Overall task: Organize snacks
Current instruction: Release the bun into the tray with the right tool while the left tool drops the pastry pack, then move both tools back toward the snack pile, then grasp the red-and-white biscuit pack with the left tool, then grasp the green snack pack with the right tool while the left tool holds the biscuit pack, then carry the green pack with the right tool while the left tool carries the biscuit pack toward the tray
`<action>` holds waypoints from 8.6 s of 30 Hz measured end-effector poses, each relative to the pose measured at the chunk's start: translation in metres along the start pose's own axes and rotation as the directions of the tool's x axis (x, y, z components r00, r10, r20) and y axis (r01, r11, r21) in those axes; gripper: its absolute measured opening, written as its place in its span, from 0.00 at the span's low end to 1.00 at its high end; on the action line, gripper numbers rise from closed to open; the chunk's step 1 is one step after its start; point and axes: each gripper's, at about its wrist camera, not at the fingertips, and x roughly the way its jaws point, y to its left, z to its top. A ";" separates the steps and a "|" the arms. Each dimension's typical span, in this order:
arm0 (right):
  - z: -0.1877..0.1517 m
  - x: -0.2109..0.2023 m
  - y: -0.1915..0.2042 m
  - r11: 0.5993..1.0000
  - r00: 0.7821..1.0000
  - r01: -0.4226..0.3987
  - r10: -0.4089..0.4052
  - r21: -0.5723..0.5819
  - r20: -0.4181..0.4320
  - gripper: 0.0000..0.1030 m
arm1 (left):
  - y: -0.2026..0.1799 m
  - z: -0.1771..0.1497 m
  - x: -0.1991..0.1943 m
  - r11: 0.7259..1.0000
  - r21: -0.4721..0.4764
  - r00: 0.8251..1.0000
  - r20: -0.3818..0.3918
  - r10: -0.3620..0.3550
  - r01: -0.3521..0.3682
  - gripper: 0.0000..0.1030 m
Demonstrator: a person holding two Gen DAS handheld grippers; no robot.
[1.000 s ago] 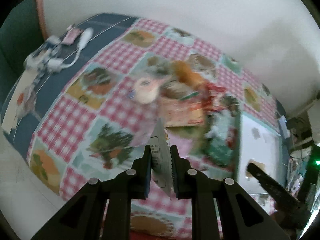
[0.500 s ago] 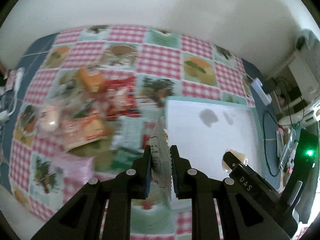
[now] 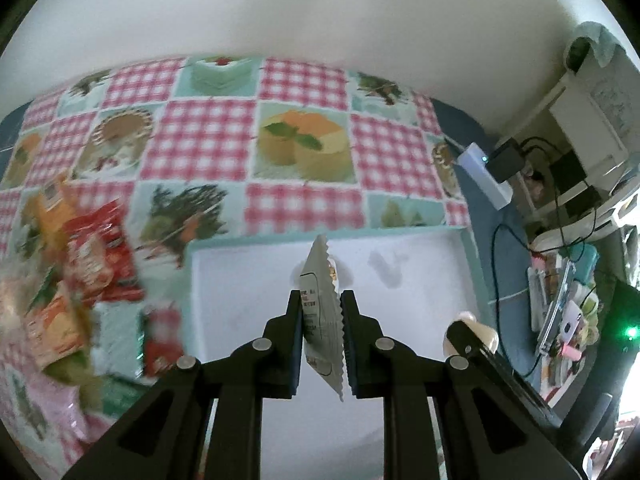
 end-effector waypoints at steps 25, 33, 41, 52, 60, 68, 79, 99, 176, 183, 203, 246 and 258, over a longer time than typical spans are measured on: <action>-0.019 -0.019 0.019 0.992 0.999 0.023 -0.018 -0.123 0.042 1.00 | 0.064 -0.027 -0.037 0.982 -0.090 0.984 0.052 0.171 -0.166 0.93; -0.049 -0.042 0.042 0.975 0.996 -0.039 0.054 -0.217 0.067 1.00 | 0.089 -0.063 -0.071 0.949 -0.116 0.944 0.128 0.306 -0.292 0.94; -0.074 -0.077 0.050 0.958 0.978 -0.118 0.157 -0.260 0.137 1.00 | 0.110 -0.087 -0.101 0.915 -0.200 0.908 0.167 0.383 -0.350 0.94; -0.102 -0.100 0.049 0.953 0.970 -0.137 0.184 -0.269 0.158 1.00 | 0.156 -0.114 -0.115 0.809 -0.339 0.844 0.072 0.531 -0.480 0.94; -0.123 -0.092 0.062 0.944 0.984 -0.110 0.148 -0.312 0.101 1.00 | 0.178 -0.129 -0.102 0.813 -0.342 0.871 -0.039 0.489 -0.472 0.94; -0.143 -0.097 0.078 0.924 0.984 -0.096 0.144 -0.370 0.103 1.00 | 0.192 -0.139 -0.105 0.816 -0.371 0.889 -0.064 0.454 -0.443 0.94; -0.173 -0.098 0.122 0.863 0.986 -0.073 0.138 -0.499 0.096 1.00 | 0.209 -0.145 -0.103 0.818 -0.396 0.905 -0.093 0.415 -0.416 0.94; -0.186 -0.040 0.132 0.852 0.992 -0.049 -0.021 -0.521 -0.126 1.00 | 0.212 -0.151 -0.065 0.861 -0.408 0.948 -0.225 0.226 -0.303 0.94; -0.173 -0.008 0.186 0.887 0.947 -0.297 0.225 -0.354 -0.231 0.85 | 0.259 -0.127 -0.053 0.737 -0.600 0.949 -0.239 0.206 -0.311 0.63; -0.173 0.006 0.194 0.891 0.952 -0.267 0.186 -0.367 -0.242 0.82 | 0.275 -0.131 -0.043 0.724 -0.620 0.950 -0.256 0.178 -0.303 0.63; -0.182 0.027 0.211 0.880 0.971 -0.193 0.109 -0.433 -0.211 0.70 | 0.284 -0.135 -0.038 0.706 -0.634 0.946 -0.265 0.185 -0.316 0.63; -0.106 -0.066 0.094 0.945 0.982 -0.181 0.187 -0.274 -0.005 0.69 | 0.148 -0.106 -0.102 0.888 -0.257 0.912 0.053 0.406 -0.380 0.63; -0.069 -0.062 0.021 0.988 0.991 -0.130 0.132 -0.080 0.018 0.69 | 0.072 -0.111 -0.081 0.926 -0.045 0.920 0.102 0.378 -0.375 0.63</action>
